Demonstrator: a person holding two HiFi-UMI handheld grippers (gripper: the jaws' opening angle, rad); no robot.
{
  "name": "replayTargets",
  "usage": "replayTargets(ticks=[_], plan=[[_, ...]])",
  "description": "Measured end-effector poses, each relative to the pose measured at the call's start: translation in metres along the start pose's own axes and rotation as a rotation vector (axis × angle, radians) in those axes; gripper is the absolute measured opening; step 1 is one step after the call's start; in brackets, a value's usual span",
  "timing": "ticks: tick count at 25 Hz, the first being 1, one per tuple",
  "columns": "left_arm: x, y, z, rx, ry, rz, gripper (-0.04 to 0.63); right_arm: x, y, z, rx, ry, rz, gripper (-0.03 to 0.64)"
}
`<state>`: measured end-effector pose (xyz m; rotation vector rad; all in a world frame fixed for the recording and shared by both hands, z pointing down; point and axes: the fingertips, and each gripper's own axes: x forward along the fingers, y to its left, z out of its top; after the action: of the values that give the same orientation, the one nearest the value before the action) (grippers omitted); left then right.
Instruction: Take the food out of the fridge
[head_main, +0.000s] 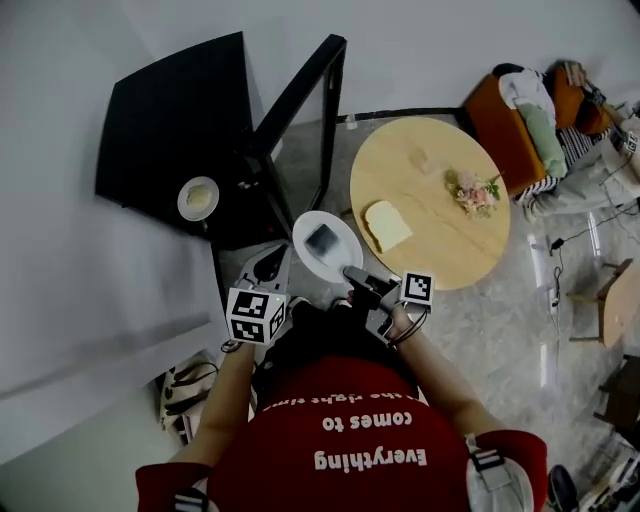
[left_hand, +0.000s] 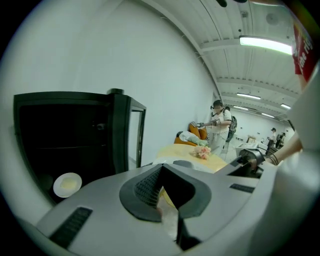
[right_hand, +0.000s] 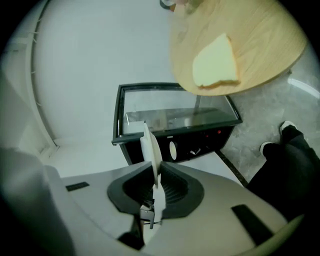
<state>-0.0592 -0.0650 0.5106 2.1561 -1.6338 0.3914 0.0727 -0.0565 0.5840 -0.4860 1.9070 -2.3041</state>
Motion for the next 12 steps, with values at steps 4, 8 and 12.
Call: replayTargets(ticks=[4, 8, 12], plan=[[0.038, -0.049, 0.007, 0.060, 0.033, -0.106, 0.000, -0.052, -0.009, 0.026, 0.025, -0.116, 0.011, 0.040], [0.073, -0.102, 0.005, 0.128, 0.067, -0.223, 0.000, -0.100, -0.028, 0.053, 0.059, -0.262, 0.016, 0.040], [0.106, -0.149, -0.005, 0.171, 0.107, -0.331, 0.000, -0.144, -0.059, 0.082, 0.122, -0.405, 0.004, 0.040]])
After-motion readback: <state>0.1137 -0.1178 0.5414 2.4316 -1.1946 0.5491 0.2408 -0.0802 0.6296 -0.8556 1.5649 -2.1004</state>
